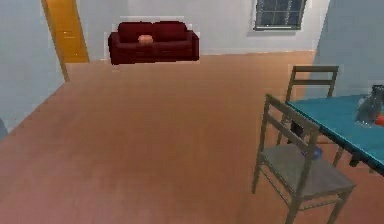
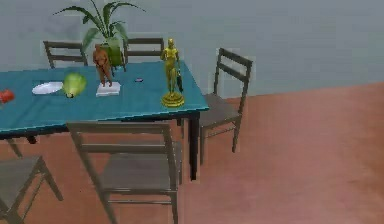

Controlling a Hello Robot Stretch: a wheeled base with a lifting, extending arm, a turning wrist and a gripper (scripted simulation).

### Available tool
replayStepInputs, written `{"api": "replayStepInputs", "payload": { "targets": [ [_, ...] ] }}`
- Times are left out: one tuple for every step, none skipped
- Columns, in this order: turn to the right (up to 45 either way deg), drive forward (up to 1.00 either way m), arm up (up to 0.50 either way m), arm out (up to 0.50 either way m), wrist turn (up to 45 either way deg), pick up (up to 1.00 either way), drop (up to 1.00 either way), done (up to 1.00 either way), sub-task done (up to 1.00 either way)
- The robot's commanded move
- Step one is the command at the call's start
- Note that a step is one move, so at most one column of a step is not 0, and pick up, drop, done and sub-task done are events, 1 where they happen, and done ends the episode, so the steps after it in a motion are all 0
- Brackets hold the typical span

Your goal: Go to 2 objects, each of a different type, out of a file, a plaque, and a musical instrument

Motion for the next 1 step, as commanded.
{"api": "replayStepInputs", "payload": {
  "targets": [
    [0.0, 1.0, 0.0, 0.0, 0.0, 0.0, 0.0, 0.0, 0.0]
  ]
}}
